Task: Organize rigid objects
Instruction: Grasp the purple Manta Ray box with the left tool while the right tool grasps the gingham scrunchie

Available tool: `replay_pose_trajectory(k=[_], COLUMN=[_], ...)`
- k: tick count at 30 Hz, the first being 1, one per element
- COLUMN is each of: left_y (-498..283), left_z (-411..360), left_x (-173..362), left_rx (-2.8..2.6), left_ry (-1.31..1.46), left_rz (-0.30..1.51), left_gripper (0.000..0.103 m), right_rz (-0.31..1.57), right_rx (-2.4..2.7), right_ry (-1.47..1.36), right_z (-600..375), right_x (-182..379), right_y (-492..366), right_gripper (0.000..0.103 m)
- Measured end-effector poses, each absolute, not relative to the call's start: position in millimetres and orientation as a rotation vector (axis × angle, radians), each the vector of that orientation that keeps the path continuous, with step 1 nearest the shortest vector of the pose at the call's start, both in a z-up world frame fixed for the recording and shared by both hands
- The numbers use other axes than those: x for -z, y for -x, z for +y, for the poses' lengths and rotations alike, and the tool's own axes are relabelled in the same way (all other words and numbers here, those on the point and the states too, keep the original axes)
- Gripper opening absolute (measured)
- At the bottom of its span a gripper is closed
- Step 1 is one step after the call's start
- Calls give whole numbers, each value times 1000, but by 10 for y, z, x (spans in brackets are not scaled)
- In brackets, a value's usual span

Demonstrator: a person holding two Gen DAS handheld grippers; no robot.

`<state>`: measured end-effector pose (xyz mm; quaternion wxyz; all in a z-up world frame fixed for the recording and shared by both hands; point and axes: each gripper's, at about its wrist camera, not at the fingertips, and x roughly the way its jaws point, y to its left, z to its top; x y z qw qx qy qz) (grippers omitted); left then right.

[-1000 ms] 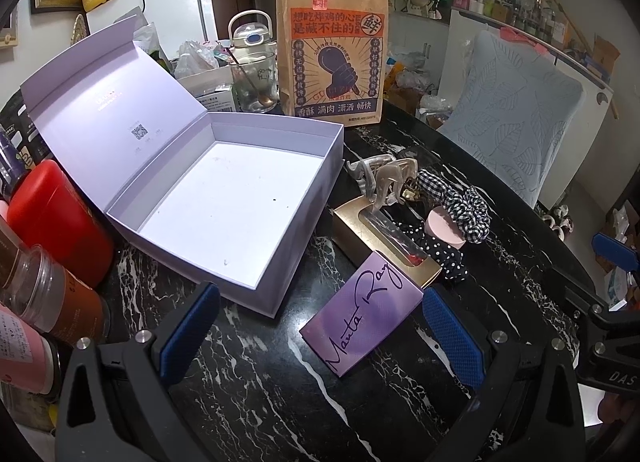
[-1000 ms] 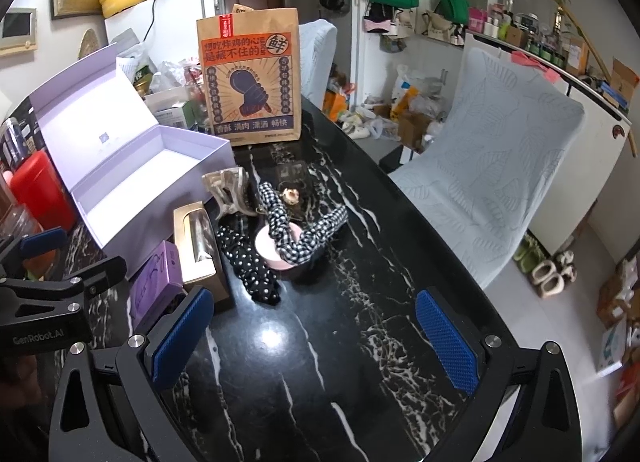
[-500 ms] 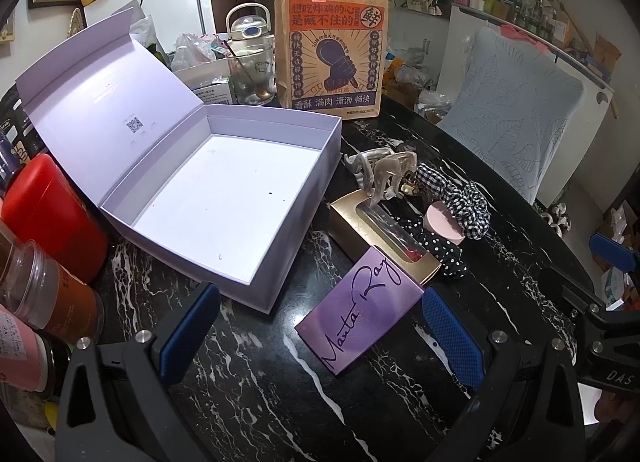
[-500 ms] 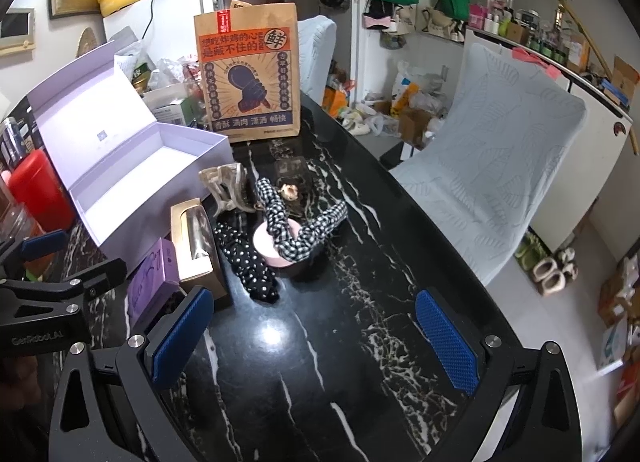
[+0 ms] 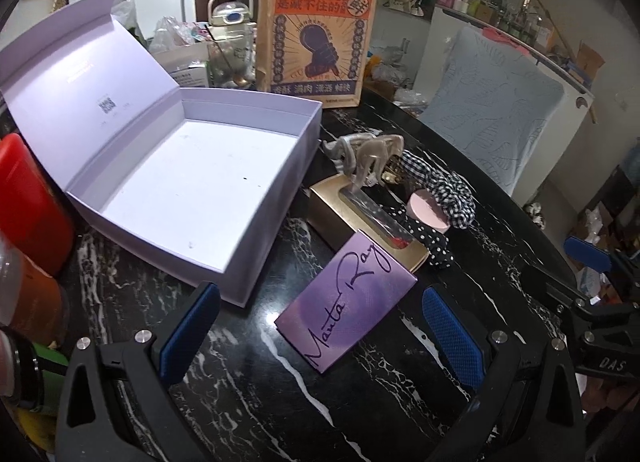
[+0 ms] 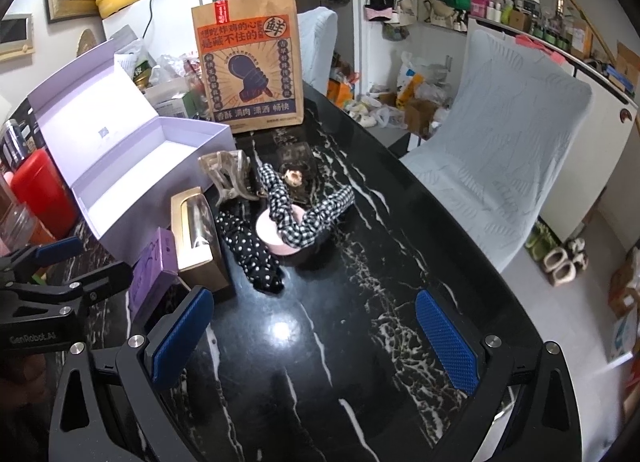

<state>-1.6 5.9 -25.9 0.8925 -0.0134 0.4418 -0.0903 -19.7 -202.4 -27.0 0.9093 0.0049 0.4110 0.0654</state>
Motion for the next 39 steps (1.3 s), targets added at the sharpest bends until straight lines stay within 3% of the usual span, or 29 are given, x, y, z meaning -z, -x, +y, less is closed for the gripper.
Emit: replay_pose_trajectory(k=[25, 27, 39], left_y=[-158, -184, -214], left_z=[-68, -71, -53], left_x=[573, 601, 769], left_rx=[430, 461, 476], left_ry=[-29, -21, -44], left_rz=[888, 892, 925], left_gripper=[102, 92, 57], right_rz=[927, 926, 923], right_rx=[-198, -202, -210], right_ry=[-30, -29, -47], right_z=[-2106, -2115, -2168], right_x=[605, 613, 648], right_y=[-71, -88, -116], right_gripper=[103, 103, 102])
